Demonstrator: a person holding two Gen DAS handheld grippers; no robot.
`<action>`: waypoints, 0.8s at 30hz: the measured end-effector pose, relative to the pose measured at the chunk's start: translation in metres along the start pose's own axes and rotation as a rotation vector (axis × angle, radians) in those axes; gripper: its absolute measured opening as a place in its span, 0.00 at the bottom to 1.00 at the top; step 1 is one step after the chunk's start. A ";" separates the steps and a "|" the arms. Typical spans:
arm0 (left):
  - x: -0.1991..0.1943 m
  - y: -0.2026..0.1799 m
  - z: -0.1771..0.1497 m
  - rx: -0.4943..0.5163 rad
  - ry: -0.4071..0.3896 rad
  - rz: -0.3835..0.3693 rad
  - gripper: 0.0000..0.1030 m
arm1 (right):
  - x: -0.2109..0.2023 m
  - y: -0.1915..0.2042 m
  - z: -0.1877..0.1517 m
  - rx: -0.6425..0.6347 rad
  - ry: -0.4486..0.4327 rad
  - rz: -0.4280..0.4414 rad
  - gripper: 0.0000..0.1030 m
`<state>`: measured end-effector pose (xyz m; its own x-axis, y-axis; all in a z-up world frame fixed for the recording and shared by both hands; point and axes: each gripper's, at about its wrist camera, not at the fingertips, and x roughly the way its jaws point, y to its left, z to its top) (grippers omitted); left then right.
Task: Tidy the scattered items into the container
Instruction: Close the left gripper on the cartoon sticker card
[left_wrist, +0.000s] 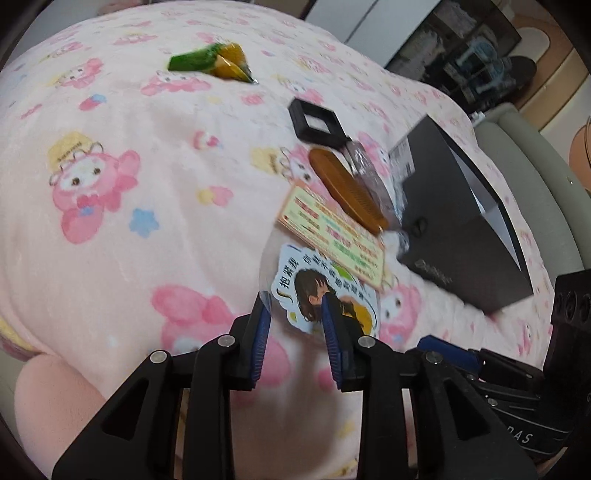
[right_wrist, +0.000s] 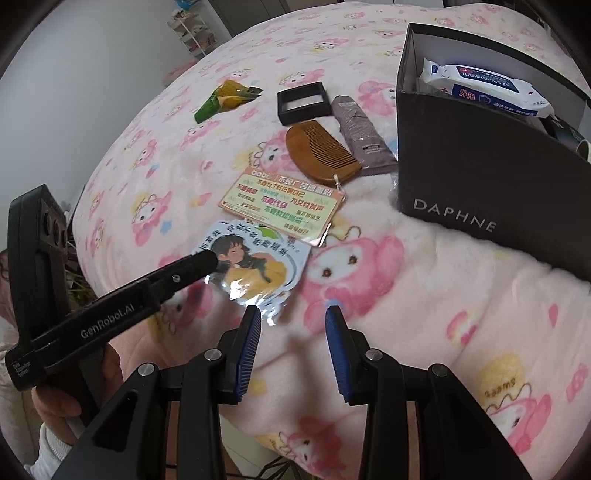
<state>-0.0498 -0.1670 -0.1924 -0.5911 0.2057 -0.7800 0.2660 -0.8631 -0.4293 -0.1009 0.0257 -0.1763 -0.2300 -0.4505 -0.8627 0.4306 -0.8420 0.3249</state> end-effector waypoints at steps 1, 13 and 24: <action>0.000 0.001 0.002 -0.005 -0.014 0.004 0.27 | 0.003 -0.001 0.002 0.007 0.002 -0.002 0.31; -0.006 -0.004 -0.024 0.040 0.116 -0.053 0.21 | 0.018 0.004 -0.005 0.026 0.037 0.044 0.31; 0.012 0.011 0.013 -0.029 0.067 -0.021 0.33 | 0.031 -0.017 0.017 0.093 0.005 0.041 0.31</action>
<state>-0.0636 -0.1803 -0.2006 -0.5443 0.2549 -0.7992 0.2767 -0.8449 -0.4579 -0.1299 0.0216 -0.2021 -0.2097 -0.4841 -0.8495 0.3567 -0.8469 0.3945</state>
